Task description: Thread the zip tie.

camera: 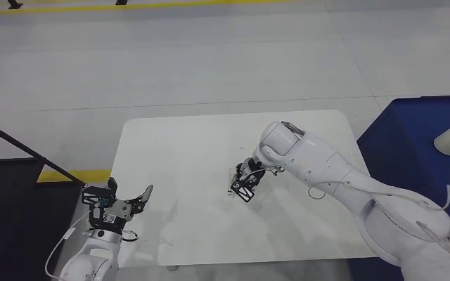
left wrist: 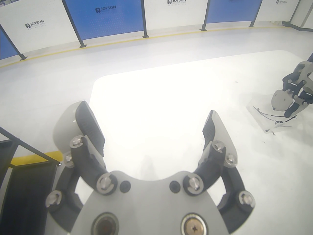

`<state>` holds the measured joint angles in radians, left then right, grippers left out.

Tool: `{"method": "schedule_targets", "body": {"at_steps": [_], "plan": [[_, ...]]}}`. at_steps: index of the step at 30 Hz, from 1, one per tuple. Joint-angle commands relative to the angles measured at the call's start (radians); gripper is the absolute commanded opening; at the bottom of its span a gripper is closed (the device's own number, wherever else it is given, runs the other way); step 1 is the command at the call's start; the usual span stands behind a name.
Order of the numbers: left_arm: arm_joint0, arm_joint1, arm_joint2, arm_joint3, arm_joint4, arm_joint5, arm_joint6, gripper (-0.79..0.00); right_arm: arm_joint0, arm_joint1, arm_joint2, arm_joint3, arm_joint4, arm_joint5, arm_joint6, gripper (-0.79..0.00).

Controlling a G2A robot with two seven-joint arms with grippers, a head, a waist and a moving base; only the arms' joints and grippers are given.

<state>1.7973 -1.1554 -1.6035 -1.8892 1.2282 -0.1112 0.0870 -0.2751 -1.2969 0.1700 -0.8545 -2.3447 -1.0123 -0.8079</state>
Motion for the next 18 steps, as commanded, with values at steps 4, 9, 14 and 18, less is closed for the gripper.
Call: {"method": "schedule_targets", "body": {"at_steps": [4,9,14,18], "plan": [[0.0,0.0,0.0,0.0,0.0,0.0,0.0,0.0,0.003,-0.051,0.0,0.068,-0.013,0.0,0.0,-0.585],[0.0,0.0,0.0,0.0,0.0,0.0,0.0,0.0,-0.002,-0.092,0.0,0.118,-0.029,0.0,0.0,-0.6],[0.0,0.0,0.0,0.0,0.0,0.0,0.0,0.0,-0.003,-0.132,0.0,0.172,-0.044,0.0,0.0,-0.606],[0.0,0.0,0.0,0.0,0.0,0.0,0.0,0.0,-0.003,-0.16,0.0,0.21,-0.052,0.0,0.0,-0.61]]}}
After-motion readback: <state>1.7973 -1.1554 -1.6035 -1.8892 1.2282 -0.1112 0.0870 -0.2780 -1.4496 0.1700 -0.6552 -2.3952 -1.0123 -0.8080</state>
